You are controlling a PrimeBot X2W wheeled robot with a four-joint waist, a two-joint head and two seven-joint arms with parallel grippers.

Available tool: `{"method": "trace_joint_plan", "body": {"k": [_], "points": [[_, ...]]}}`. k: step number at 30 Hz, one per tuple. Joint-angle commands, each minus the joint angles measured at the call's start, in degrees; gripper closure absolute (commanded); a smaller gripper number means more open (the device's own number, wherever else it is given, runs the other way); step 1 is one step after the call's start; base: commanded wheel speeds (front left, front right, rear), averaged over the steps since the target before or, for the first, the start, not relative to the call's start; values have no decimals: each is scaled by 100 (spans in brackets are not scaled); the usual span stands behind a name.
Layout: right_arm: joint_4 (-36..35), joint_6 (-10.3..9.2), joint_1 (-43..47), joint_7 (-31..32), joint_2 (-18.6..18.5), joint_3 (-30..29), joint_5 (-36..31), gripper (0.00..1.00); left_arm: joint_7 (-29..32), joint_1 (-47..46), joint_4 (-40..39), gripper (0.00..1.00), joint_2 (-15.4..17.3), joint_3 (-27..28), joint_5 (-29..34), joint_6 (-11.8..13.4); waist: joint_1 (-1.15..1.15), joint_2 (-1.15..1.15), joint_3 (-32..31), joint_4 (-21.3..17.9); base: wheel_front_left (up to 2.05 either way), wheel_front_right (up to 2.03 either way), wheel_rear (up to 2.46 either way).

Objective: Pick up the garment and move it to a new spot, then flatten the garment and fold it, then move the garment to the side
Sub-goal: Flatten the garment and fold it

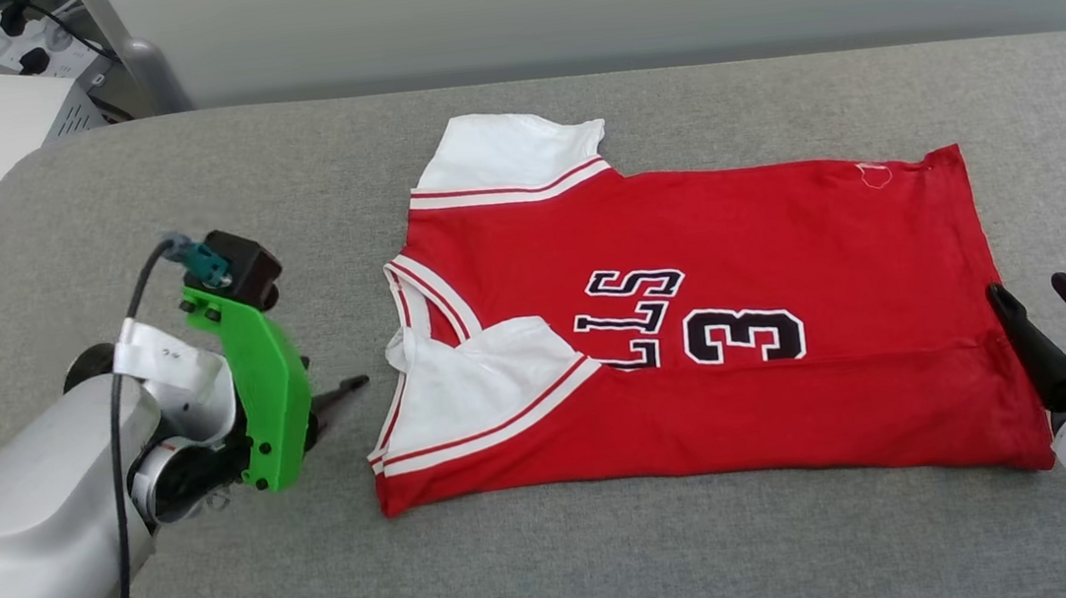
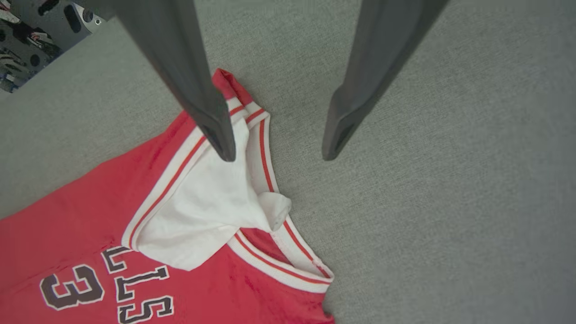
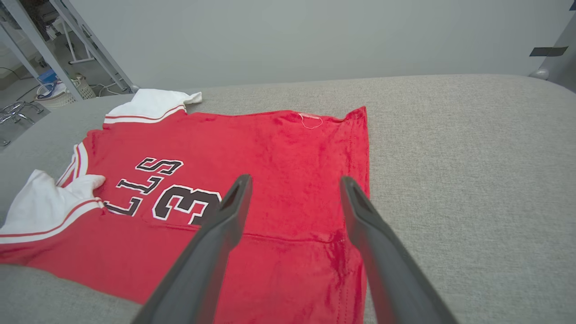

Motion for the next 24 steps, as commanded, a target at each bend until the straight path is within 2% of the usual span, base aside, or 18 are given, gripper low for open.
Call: {"method": "trace_joint_plan", "body": {"k": [1, 4, 9, 18, 24], "points": [[-44, -3, 70, 40, 42, -28, -62, 0, 220, -131, -10, 0, -85, -83, -55, -11, 0, 0, -25, 30, 0, 0, 0], [-61, -3, 54, 102, 104, -48, -82, 0, 645, -174, 90, 0, -242, -230, -179, -12, 0, 0, -1, 24, 0, 0, 0], [-43, -3, -58, 158, 167, -31, -95, 0, 988, -132, 419, 0, -478, -444, -281, -14, 0, 0, 129, -60, 0, 0, 0], [130, -3, -293, 120, 249, 105, -105, 0, 967, 137, 1186, 0, -861, -704, -289, -15, 0, 0, 407, -234, 0, 0, 0], [274, -3, -405, 56, 238, 196, -69, 0, 957, 377, 1447, 0, -966, -897, -81, -16, 0, 0, 457, -281, 0, 0, 0]]}}
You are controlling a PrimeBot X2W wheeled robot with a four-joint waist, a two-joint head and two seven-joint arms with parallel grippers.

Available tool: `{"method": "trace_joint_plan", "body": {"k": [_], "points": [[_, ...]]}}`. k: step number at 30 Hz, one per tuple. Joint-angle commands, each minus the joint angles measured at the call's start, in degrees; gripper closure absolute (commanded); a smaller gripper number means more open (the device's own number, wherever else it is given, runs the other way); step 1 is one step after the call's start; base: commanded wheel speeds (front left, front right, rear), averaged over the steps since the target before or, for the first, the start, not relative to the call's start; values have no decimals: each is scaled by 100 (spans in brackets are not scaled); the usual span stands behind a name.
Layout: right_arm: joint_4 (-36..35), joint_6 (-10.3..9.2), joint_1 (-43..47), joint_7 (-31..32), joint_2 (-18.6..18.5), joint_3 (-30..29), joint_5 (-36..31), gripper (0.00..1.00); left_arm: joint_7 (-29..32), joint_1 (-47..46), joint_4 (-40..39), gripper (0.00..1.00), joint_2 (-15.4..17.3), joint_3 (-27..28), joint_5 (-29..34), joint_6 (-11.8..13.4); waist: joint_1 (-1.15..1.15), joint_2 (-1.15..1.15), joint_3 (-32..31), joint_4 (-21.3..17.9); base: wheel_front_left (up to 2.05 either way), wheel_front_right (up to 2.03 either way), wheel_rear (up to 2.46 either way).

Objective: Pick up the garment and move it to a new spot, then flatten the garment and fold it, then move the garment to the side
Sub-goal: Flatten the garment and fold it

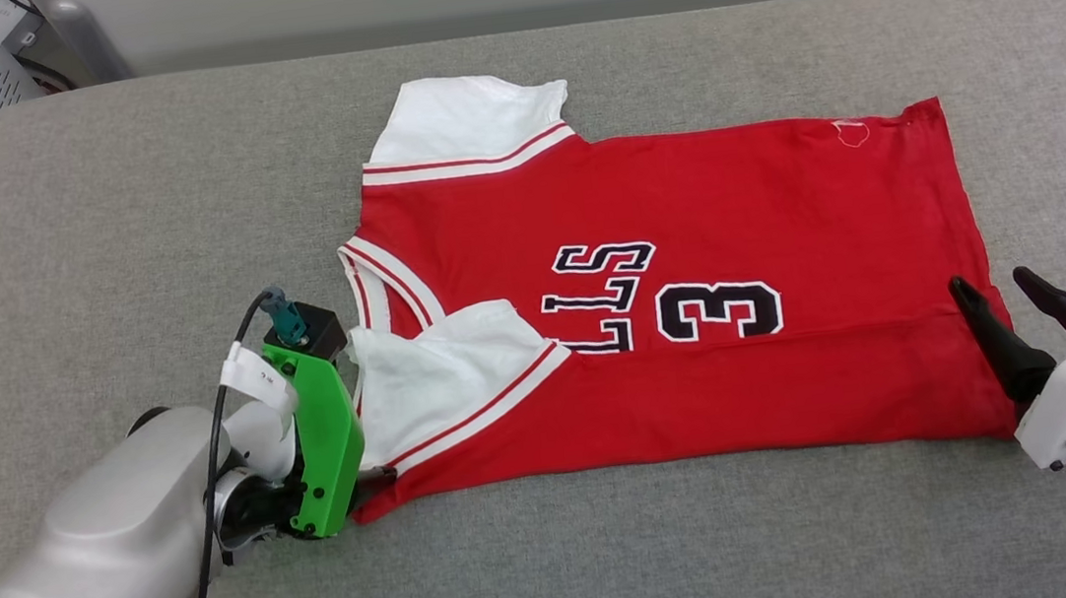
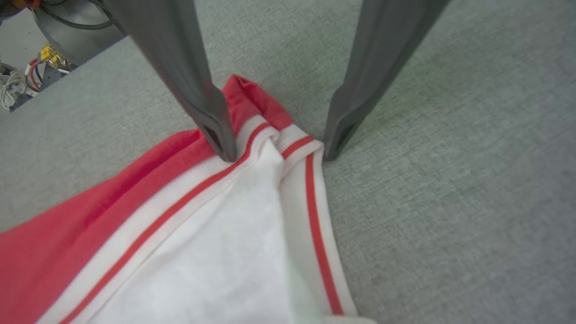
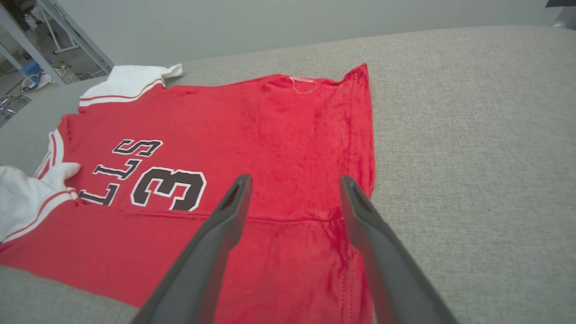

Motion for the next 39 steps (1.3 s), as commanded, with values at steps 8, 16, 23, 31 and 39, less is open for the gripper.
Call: {"method": "trace_joint_plan", "body": {"k": [8, 16, 23, 31, 39], "points": [[-66, -3, -249, 51, -295, 132, -198, 0, -746, 399, -164, 100, 32, -163, 32, -11, 0, -1, -200, 18, 0, 0, 0], [-448, -3, -546, 837, -993, 287, -334, 0, -1495, 350, -736, 100, 418, -160, 87, -11, 0, -1, -372, 85, 0, 0, 0], [-670, -3, -502, 2611, -1597, 512, 93, 0, -1803, 275, -1131, 100, 684, -182, 257, -11, 0, -1, -344, 164, 0, 0, 0], [-256, -3, -515, 3600, -1538, 666, 322, 0, -1927, 123, -1272, 100, 680, -205, 470, -11, 0, -1, -99, 252, 0, 0, 0], [680, -3, -552, 3403, -1105, 985, 281, 0, -2007, -5, -1274, 100, 605, -222, 598, -11, 0, -1, 127, 342, 0, 0, 0]]}}
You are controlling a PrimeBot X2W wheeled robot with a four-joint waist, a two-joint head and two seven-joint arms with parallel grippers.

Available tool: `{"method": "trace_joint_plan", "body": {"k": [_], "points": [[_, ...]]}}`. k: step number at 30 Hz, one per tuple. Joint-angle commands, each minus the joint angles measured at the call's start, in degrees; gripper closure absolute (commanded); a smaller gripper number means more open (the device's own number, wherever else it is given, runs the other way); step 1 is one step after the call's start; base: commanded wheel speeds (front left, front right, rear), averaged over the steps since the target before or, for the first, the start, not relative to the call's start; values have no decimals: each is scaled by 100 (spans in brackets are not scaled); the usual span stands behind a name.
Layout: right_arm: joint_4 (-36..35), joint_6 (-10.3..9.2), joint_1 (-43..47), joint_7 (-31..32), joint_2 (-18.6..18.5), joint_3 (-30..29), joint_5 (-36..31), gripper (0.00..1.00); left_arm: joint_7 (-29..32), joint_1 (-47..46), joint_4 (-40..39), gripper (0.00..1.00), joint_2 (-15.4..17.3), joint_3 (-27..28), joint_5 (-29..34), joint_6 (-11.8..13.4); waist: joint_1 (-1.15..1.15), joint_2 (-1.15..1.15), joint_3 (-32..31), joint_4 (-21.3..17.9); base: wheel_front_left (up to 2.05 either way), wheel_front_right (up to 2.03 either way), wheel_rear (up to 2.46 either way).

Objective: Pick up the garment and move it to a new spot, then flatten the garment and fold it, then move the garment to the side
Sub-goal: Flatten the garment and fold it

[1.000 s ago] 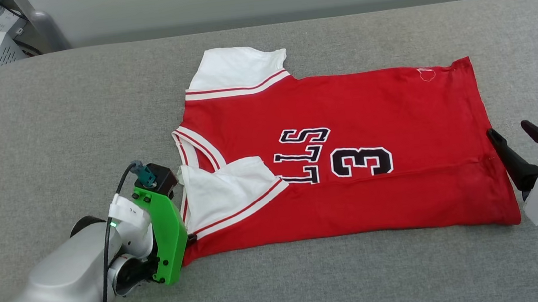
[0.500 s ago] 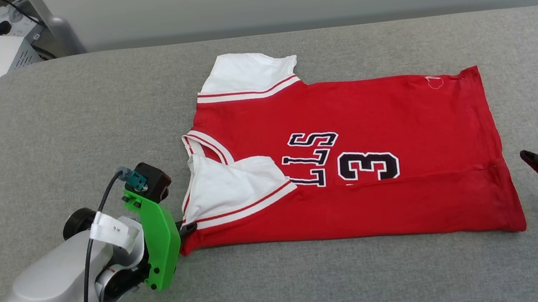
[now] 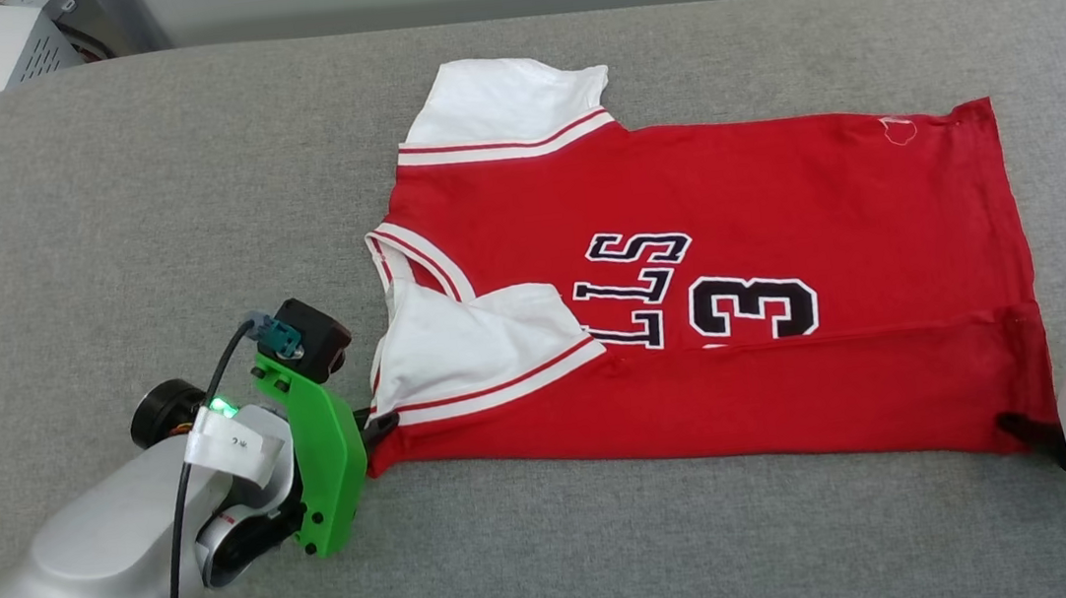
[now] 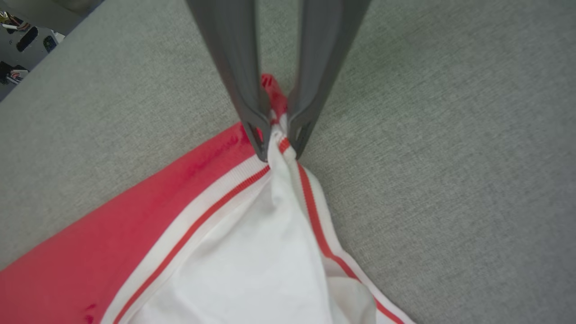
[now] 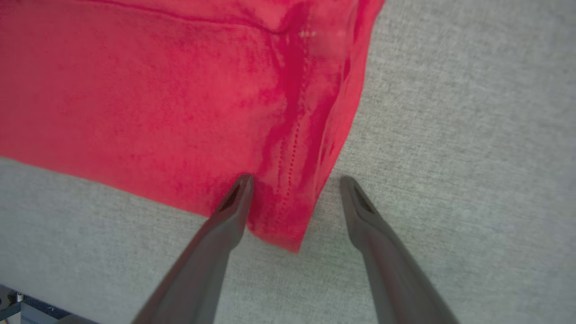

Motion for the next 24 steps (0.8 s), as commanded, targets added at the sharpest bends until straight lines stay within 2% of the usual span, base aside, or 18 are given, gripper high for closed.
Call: {"method": "trace_joint_plan", "body": {"k": [1, 8, 9, 11, 18, 24], "points": [[192, -3, -47, -82, 93, 75, -1, 0, -63, -99, 19, 100, -28, -5, 62, -11, 0, 0, 65, 38, 0, 0, 0], [808, -3, 97, -424, 379, 564, 180, 0, -162, -19, 69, 100, -83, -23, 117, -11, 0, 0, 90, 41, 0, 0, 0], [814, -3, 87, -498, 375, 621, 209, 56, -187, 2, 78, 100, -76, -24, 110, -11, 0, 0, 74, 26, 0, 0, 0], [800, -3, 27, -766, 337, 656, 254, 100, -233, 71, 102, 100, -53, -26, 88, -11, 0, 0, 15, -16, 0, 0, 0], [554, -3, 24, -1408, 45, 667, 371, 100, -409, 382, 41, 100, 76, -30, -99, -11, 0, 0, -364, -72, 0, 0, 0], [97, -3, 386, -1585, -181, 490, 492, 100, -431, 604, -259, 100, 317, -32, -199, 12, 0, 0, -676, -78, 0, 0, 0]]}}
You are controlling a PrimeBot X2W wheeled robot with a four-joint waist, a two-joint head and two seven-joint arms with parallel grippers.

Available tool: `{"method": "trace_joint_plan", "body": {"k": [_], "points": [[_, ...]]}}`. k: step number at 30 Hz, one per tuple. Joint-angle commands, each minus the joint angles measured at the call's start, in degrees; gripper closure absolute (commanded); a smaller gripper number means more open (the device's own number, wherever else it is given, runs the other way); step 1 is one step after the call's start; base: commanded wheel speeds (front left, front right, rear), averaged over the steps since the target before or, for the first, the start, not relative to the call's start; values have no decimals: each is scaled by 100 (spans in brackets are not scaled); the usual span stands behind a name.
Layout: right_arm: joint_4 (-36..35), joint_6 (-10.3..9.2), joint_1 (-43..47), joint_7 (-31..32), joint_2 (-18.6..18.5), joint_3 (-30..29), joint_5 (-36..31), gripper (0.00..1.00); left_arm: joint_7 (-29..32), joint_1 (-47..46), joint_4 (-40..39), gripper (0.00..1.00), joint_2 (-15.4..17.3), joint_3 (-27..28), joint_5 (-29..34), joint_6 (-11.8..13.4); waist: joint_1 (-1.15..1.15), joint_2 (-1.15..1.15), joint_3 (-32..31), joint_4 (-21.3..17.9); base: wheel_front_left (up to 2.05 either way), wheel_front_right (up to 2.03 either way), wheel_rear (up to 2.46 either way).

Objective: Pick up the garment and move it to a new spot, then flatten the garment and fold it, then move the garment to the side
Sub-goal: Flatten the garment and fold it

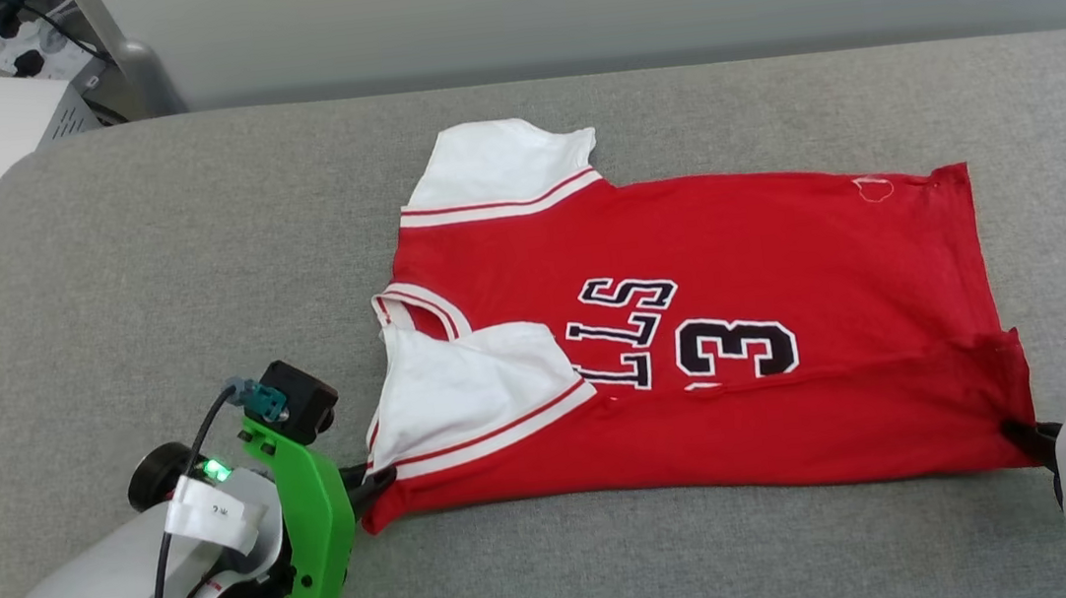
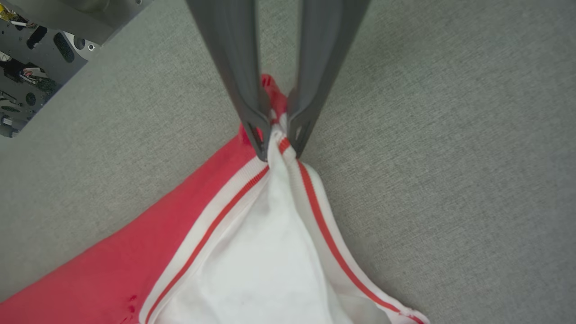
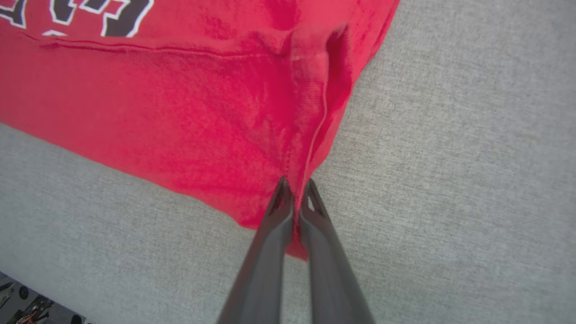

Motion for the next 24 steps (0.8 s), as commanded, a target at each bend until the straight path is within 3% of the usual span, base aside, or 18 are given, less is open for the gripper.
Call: {"method": "trace_joint_plan", "body": {"k": [1, 13, 18, 24], "points": [[-119, 3, 164, -24, -69, -70, 46, 100, -11, 147, -90, 100, 129, -1, -84, 28, 0, 0, -196, -18, 0, 0, 0], [-848, 3, 1080, 346, -190, -843, 93, 100, 16, 730, -1026, 100, 537, -5, -241, 541, 0, 0, -290, -50, 0, 0, 0], [-787, 3, 1123, 531, 81, -1038, 170, 100, -4, 845, -969, 100, 432, -5, -273, 660, 0, 0, -139, -56, 0, 0, 0], [-406, 3, 1038, 575, 279, -973, -51, 100, -51, 987, -470, 100, 174, -10, -299, 596, 0, 0, -34, -46, 0, 0, 0]]}}
